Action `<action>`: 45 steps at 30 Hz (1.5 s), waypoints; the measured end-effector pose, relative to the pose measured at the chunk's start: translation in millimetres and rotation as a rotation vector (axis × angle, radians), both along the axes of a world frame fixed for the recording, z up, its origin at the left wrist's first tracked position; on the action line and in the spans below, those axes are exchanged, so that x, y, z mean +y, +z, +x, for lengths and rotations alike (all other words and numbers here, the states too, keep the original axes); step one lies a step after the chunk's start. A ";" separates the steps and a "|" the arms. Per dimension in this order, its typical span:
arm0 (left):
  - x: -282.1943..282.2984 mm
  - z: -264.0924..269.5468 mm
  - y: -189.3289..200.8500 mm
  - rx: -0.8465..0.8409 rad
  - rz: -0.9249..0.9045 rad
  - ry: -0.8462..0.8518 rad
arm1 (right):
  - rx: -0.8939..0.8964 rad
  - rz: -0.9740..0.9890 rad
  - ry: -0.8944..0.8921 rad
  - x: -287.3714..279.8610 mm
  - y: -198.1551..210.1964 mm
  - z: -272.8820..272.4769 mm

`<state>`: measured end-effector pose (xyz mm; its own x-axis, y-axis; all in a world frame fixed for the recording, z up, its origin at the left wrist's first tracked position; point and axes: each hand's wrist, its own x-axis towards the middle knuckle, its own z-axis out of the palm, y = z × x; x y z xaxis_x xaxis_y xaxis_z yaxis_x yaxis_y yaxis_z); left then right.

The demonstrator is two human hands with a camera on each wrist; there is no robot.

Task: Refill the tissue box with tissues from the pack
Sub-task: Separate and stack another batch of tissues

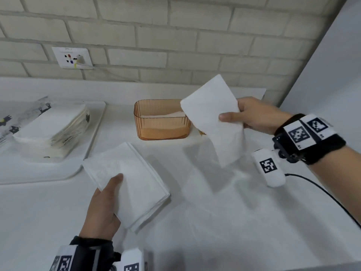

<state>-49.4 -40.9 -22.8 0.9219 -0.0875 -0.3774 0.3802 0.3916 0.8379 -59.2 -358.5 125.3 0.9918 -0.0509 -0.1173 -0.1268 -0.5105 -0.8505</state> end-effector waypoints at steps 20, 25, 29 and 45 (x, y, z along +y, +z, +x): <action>-48.7 -10.6 0.1 0.000 0.014 -0.225 | 0.251 -0.531 -0.132 20.5 -132.2 -47.2; -50.5 -9.2 1.6 0.011 0.005 -0.228 | 0.235 -0.523 -0.099 24.5 -138.8 -39.8; -52.7 -11.1 2.5 0.003 -0.006 -0.239 | 0.255 -0.715 -0.124 32.6 -152.9 -35.0; -59.3 -3.9 0.1 -0.004 0.005 -0.228 | -0.063 -0.011 -0.134 11.3 -73.5 -34.7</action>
